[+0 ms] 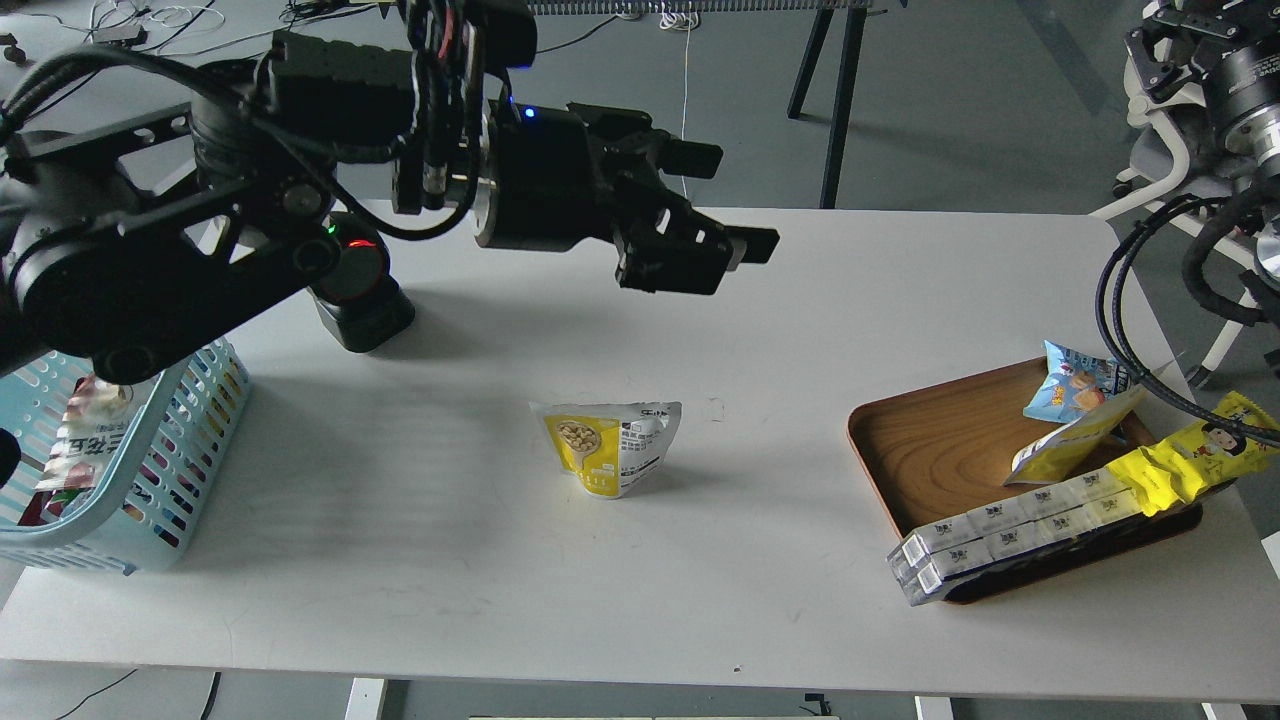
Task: Scan snack and place in basket
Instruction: 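Swing the left arm over toward the yellow packet, then grasp the yellow packet with the left gripper and lift it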
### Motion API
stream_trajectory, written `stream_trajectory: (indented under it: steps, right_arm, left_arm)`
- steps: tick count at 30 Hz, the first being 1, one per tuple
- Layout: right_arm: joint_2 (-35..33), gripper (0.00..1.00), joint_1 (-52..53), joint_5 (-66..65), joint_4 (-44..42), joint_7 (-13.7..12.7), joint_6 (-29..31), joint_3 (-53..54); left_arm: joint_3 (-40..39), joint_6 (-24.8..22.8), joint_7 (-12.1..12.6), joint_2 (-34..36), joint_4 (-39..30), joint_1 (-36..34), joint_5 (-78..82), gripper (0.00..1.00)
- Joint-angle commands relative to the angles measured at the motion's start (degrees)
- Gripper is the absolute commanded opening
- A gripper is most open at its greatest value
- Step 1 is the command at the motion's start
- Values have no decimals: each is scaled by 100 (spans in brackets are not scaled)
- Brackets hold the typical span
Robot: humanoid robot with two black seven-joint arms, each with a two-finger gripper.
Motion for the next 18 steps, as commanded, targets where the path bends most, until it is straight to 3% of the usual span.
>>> stream_trajectory:
  steps: [1,5,11,18]
  right_arm:
    - [-27,99,-129,3,-4,13,227,106]
    - [-27,99,-288,3,58,31,333,115]
    - [-53,99,-429,3,75,22,399,115]
    - [-18,99,-429,3,75,31,399,124]
  left_arm:
    - [474,1,-42,19,-296,4,1295,94]
    - [1037,1,-533,71,-331,-40,1441,91]
    - [1741,-4,-560,124,-270,31,1441,87]
    - [1768,10,-552,511,-156,66,1441,81]
